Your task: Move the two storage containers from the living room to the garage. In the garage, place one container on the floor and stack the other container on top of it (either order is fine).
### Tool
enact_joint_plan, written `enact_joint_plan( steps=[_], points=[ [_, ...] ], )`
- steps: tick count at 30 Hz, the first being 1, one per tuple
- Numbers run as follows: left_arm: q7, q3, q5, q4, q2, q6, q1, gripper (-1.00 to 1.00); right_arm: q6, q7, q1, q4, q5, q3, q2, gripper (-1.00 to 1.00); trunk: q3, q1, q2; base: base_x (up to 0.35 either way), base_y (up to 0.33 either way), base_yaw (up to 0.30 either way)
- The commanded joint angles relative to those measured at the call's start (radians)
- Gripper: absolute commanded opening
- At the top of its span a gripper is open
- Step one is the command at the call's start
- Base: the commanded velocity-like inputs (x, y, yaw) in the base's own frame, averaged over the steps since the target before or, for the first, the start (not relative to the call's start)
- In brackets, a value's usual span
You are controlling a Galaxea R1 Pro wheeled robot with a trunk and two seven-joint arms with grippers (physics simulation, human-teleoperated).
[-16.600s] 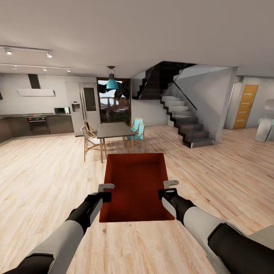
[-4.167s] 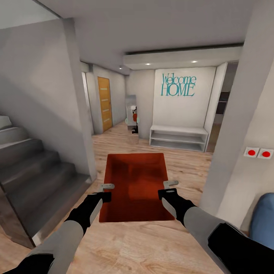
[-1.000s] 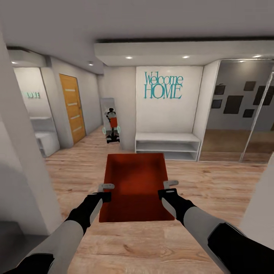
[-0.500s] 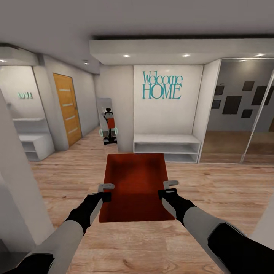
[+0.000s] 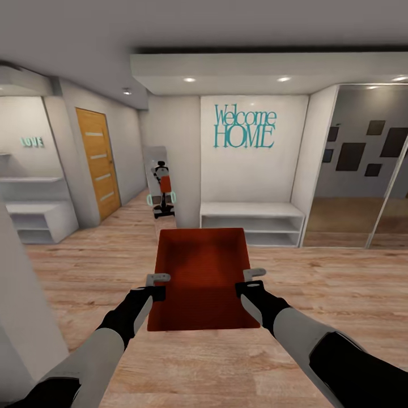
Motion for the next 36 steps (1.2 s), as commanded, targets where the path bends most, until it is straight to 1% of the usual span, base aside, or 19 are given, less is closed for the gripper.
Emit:
enact_joint_plan(
  steps=[1, 36],
  points=[
    [0.008, 0.004, 0.005, 0.000, 0.001, 0.005, 0.001, -1.00, -0.032, -0.007, -0.001, -0.004, 0.022, -0.016, -0.020, -1.00, 0.000, 0.001, -0.001, 0.321, 0.008, 0.000],
    [0.008, 0.004, 0.005, 0.000, 0.001, 0.005, 0.001, -1.00, -0.031, -0.006, -0.001, -0.004, 0.022, -0.016, -0.020, -1.00, 0.000, 0.001, -0.001, 0.321, 0.000, 0.000]
  ],
)
